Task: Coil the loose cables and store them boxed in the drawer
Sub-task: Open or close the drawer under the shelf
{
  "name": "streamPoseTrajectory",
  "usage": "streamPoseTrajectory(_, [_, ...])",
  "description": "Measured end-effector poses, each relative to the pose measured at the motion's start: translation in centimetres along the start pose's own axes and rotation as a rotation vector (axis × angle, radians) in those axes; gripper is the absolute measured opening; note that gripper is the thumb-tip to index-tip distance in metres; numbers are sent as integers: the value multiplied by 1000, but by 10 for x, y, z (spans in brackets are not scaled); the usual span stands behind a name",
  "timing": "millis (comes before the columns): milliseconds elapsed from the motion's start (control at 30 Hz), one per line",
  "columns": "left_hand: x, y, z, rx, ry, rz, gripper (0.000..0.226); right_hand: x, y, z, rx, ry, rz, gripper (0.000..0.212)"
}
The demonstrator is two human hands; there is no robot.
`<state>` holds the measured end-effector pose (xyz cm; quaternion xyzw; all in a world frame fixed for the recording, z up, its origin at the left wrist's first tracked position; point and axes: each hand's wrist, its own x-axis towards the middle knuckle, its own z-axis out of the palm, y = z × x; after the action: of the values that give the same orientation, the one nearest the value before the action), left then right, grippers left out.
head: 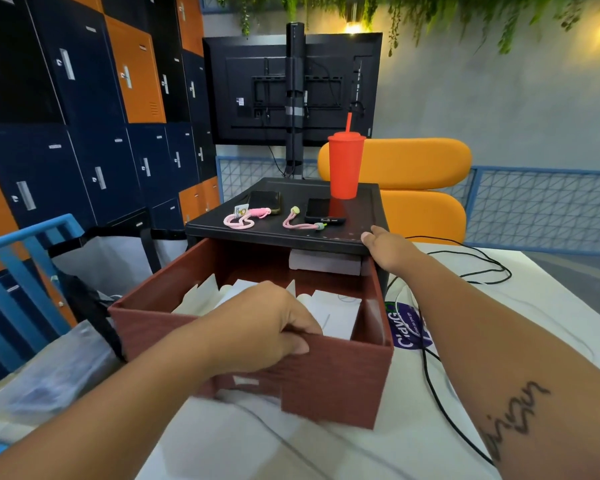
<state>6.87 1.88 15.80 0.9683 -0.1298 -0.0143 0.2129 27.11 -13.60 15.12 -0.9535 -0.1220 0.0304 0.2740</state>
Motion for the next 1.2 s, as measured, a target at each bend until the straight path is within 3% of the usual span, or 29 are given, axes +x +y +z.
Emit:
streamPoseTrajectory(367, [42,-14,1,46,62,-84,19,-9,0,-3,11,57,-16,44])
streamPoseTrajectory(700, [100,-31,28,396,292,-173,30,-1,4,-1,17,43,-41,47])
streamPoseTrajectory(833, [97,-36,52,354,463,-157,48,-1,15,10,134,87,-43,61])
streamPoseTrajectory(1000, [68,-41,75,349,429,-174,75,-63,36,33,306,171,-169,59])
streamPoseTrajectory(1200, [32,-51,106,174,328,-122,58,-162,68,71,204,-41,-162,45])
